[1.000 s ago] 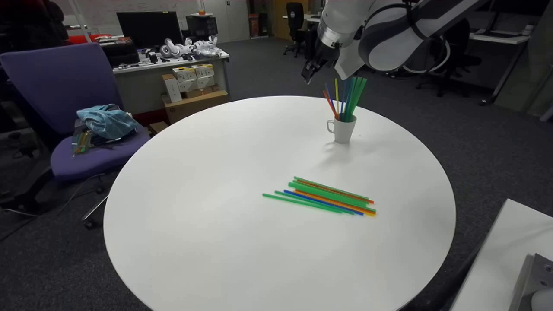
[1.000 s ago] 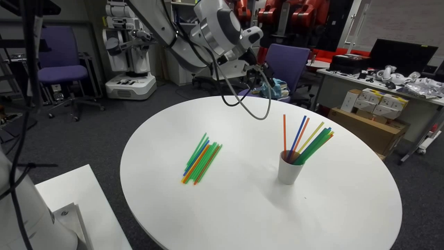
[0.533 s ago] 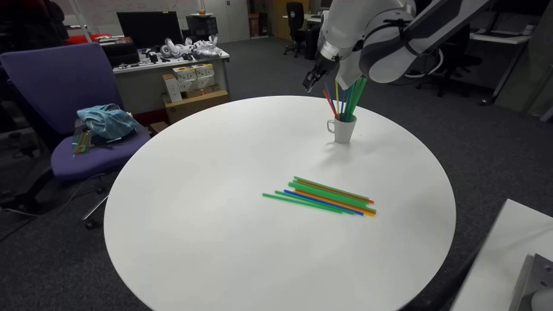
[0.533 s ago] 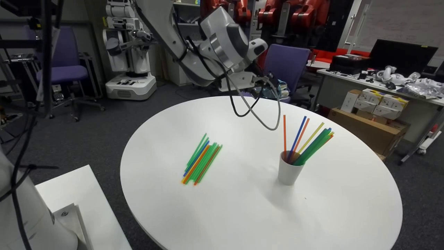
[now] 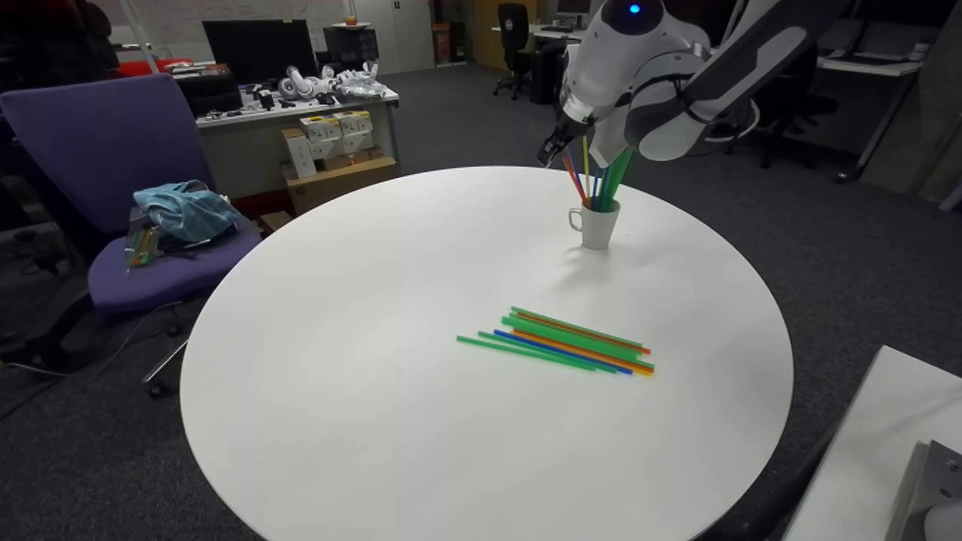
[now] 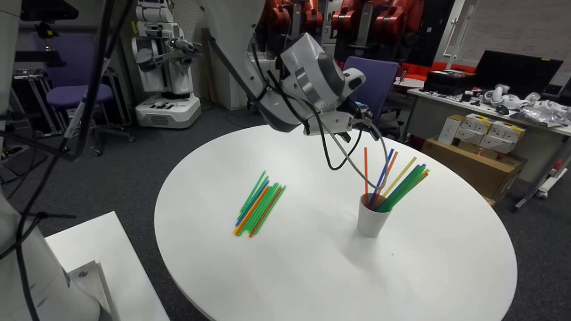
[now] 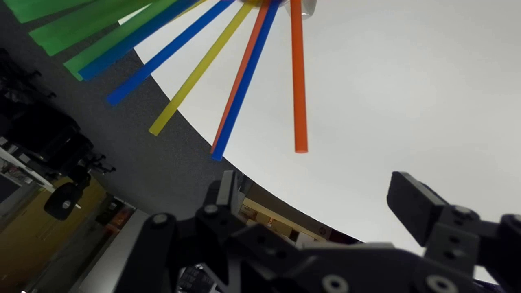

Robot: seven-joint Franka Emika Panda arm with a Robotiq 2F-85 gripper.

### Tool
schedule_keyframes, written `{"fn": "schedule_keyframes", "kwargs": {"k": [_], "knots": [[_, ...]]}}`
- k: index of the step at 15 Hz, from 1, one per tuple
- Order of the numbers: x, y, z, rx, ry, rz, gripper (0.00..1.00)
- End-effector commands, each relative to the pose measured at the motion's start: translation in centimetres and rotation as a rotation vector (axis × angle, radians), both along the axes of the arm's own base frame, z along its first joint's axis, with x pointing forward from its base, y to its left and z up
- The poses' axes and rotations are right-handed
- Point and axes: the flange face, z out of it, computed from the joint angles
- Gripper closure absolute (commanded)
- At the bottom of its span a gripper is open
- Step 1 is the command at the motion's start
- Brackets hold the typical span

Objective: Remove the orange straw from the white mug

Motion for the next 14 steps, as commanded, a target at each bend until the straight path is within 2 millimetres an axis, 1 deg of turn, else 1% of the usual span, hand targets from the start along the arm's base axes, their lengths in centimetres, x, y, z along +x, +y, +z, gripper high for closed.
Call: {"fn": "schedule_keyframes", "kwargs": {"k": [1,7,8,10,11,13,14], "knots": [[1.5,-1.3,-0.1,-0.007,-0.036,-0.001,0.00],[1.8,-1.8,-1.6,-0.009,-0.014,-0.016,0.00],[1.8,-1.9,-1.8,-0.006,-0.010,-0.020,0.01],[1.9,-2.0,-2.1,-0.003,-0.002,-0.029,0.26],[1.8,-2.0,-2.3,-0.003,0.001,-0.032,0.28],[1.8,-2.2,-2.4,-0.003,0.007,-0.038,0.42],[1.8,-2.2,-2.5,-0.003,0.008,-0.041,0.51]]}}
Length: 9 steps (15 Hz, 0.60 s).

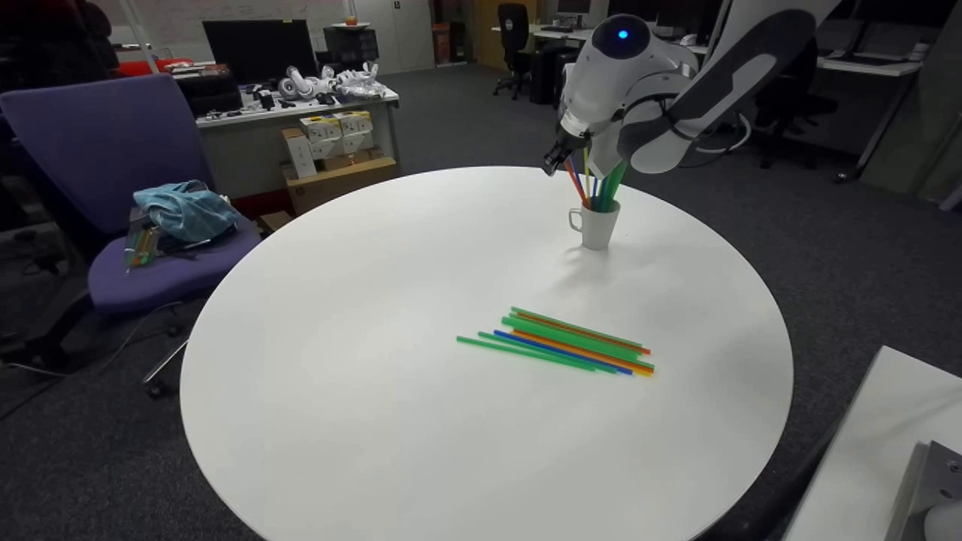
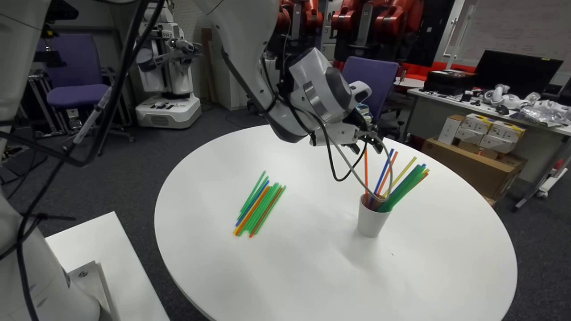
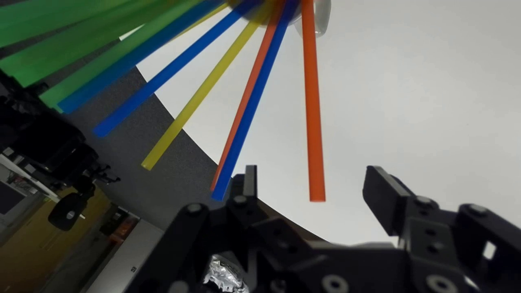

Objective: Remove the orange straw from the white mug

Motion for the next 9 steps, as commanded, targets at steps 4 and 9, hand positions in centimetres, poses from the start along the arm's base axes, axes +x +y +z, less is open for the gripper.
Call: {"fn": "schedule_keyframes", "kwargs": {"k": [4,9], "knots": [[0.54,-1.09,0.38,0.012,-0.006,-0.041,0.81],[0.37,-1.08,1.02,0.047,0.025,-0.108,1.00]]}}
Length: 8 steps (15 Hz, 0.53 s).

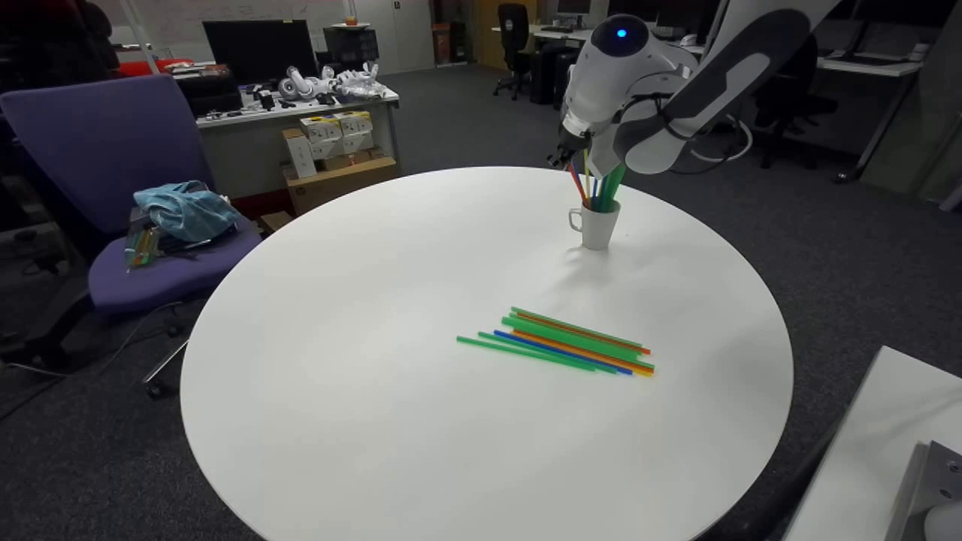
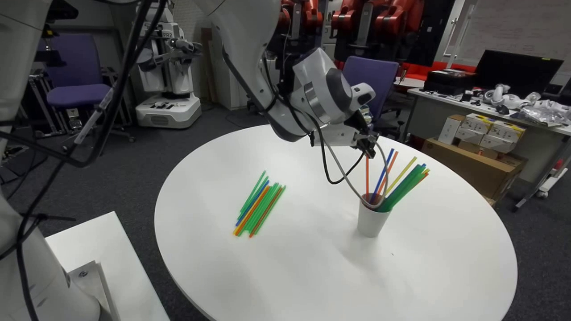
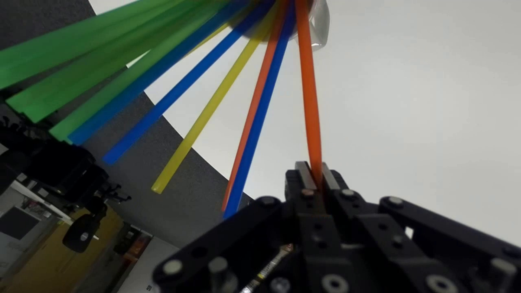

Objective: Remove the orange straw from the white mug

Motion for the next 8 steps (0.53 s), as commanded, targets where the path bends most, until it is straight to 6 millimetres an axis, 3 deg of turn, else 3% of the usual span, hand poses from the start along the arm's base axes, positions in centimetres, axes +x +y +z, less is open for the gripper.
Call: {"fn": "schedule_keyframes", "kwargs": {"k": [1,4,8], "knots": [[0.3,-0.2,1.7,0.018,0.025,-0.054,1.00],[0.4,0.6,5.5,0.048,-0.019,-0.081,1.00],[-0.1,2.0,12.5,0.058,-0.124,-0.057,1.00]]}}
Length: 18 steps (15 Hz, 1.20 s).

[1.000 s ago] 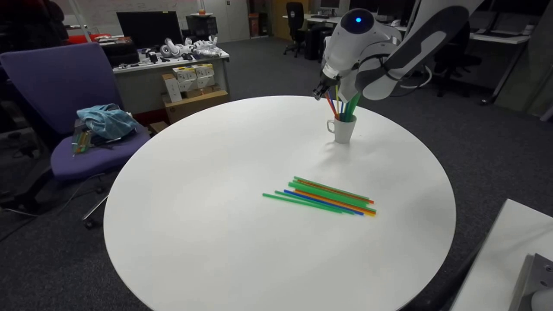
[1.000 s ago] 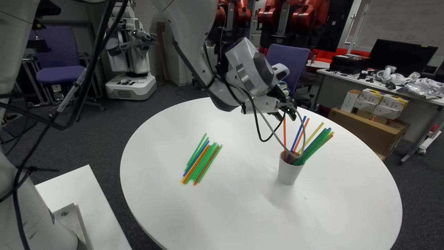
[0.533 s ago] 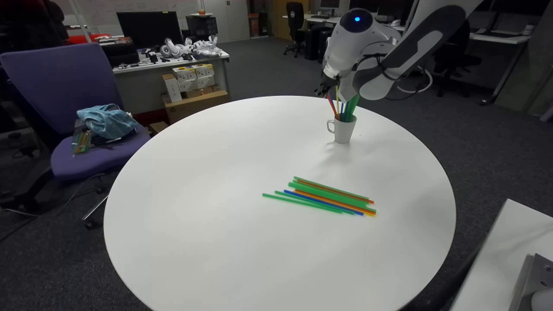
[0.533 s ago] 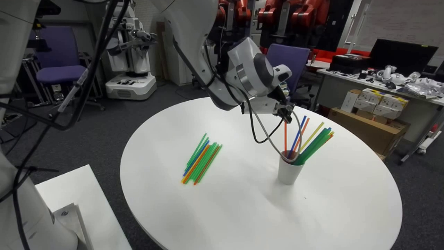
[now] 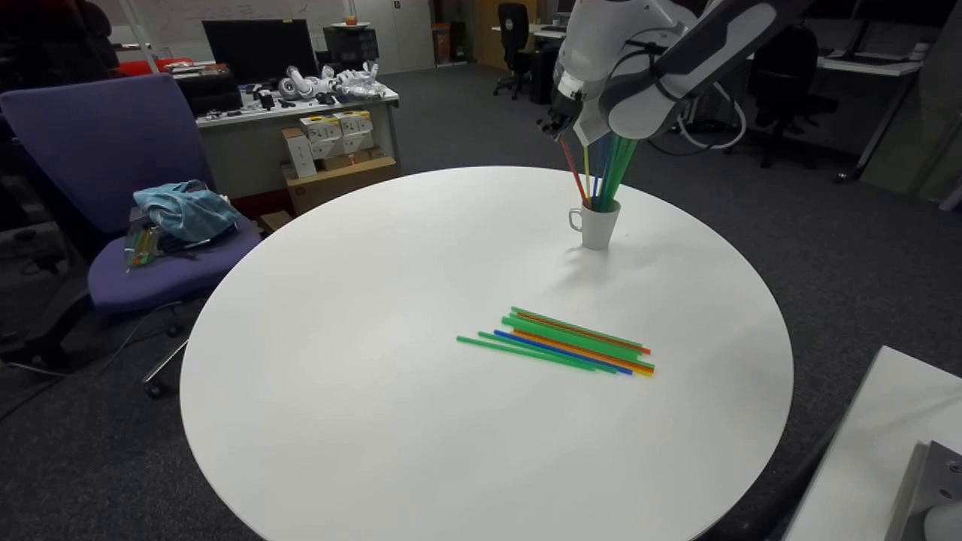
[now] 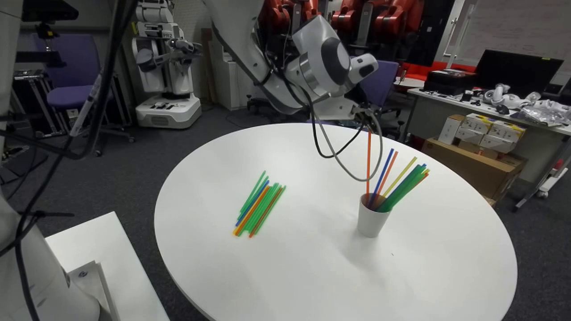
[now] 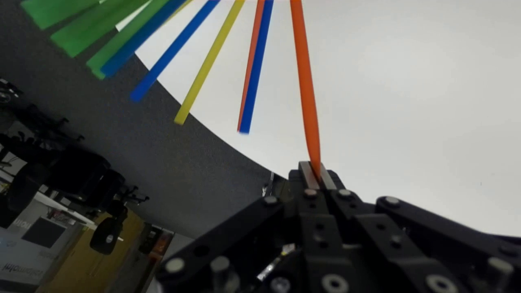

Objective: Remove the orange straw from the white mug

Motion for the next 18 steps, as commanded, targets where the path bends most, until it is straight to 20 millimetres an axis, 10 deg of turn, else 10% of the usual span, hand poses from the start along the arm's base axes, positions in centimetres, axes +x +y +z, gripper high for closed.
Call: {"fn": "schedule_keyframes", "kwargs": {"k": [1,7,18], "knots": [[-1.4,1.1,7.2,-0.015,-0.054,0.029,1.00],[-3.1,4.9,9.2,0.028,0.210,0.138,1.00],[-3.0,9.3,-3.4,-0.076,0.633,0.059,1.00]]}}
